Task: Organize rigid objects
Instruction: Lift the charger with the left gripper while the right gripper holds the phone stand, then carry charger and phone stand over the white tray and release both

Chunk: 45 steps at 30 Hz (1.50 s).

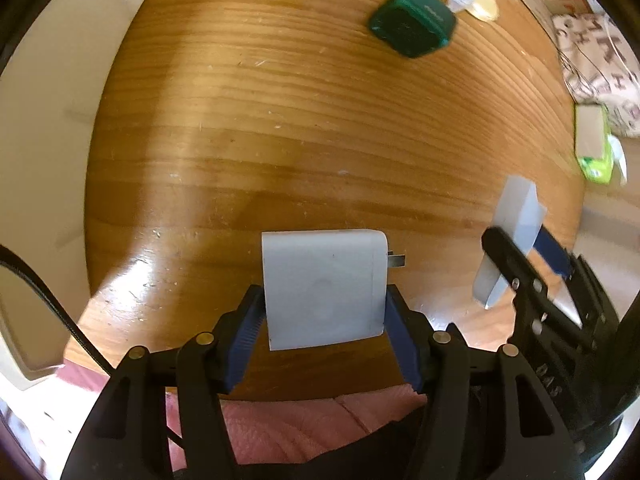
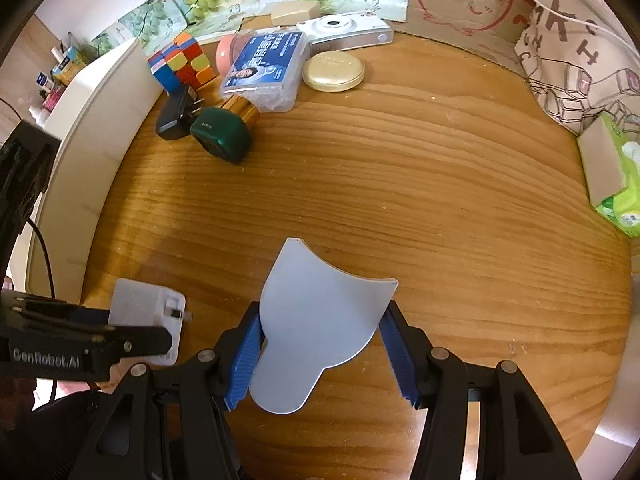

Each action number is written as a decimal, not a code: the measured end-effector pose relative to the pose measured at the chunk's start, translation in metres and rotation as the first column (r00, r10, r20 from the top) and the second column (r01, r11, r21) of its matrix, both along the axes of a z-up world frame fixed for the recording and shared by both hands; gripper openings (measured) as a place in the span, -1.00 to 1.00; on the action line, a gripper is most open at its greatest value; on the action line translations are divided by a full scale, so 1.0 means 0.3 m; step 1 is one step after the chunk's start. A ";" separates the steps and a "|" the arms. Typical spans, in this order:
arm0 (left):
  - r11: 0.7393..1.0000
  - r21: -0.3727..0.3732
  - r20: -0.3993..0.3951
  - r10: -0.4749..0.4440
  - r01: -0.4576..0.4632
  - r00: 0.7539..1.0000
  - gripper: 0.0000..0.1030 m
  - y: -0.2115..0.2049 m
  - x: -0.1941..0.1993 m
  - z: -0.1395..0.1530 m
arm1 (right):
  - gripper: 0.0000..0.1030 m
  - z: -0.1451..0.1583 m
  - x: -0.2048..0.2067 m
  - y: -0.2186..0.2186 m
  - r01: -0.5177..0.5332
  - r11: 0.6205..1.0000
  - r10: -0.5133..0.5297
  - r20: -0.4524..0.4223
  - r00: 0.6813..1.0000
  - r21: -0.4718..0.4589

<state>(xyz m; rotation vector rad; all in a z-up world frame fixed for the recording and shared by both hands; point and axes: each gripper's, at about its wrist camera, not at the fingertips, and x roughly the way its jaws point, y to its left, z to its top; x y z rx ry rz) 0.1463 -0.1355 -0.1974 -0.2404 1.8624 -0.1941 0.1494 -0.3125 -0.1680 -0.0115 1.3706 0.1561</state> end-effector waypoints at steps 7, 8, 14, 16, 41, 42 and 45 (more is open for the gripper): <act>0.992 0.031 0.076 -0.126 0.124 0.989 0.21 0.007 -0.011 0.100 | 0.13 0.043 -0.001 0.029 0.031 1.000 -0.031 0.032 0.999 0.001; 0.991 0.029 0.085 -0.134 0.132 0.987 0.22 0.013 -0.009 0.116 | 0.13 0.050 0.000 0.036 0.035 0.999 -0.035 0.034 0.999 0.003; 0.981 0.021 0.164 -0.194 0.193 0.967 0.22 0.058 -0.006 0.242 | 0.13 0.107 -0.006 0.084 0.048 0.999 -0.049 0.070 0.996 0.023; 0.978 0.025 0.203 -0.206 0.205 0.957 0.22 0.066 0.021 0.290 | 0.13 0.130 -0.007 0.112 0.055 0.998 -0.058 0.091 0.994 0.035; 0.986 0.019 0.715 -0.128 0.164 0.687 0.22 0.576 0.068 0.543 | 0.13 0.352 -0.019 0.550 0.007 0.988 -0.080 0.467 0.881 0.155; 0.987 0.015 0.724 -0.121 0.161 0.679 0.22 0.592 0.067 0.540 | 0.13 0.357 -0.023 0.578 -0.007 0.987 -0.071 0.483 0.873 0.158; 0.988 0.011 0.752 -0.110 0.155 0.650 0.22 0.657 0.057 0.529 | 0.13 0.365 -0.033 0.655 -0.050 0.985 -0.044 0.520 0.853 0.165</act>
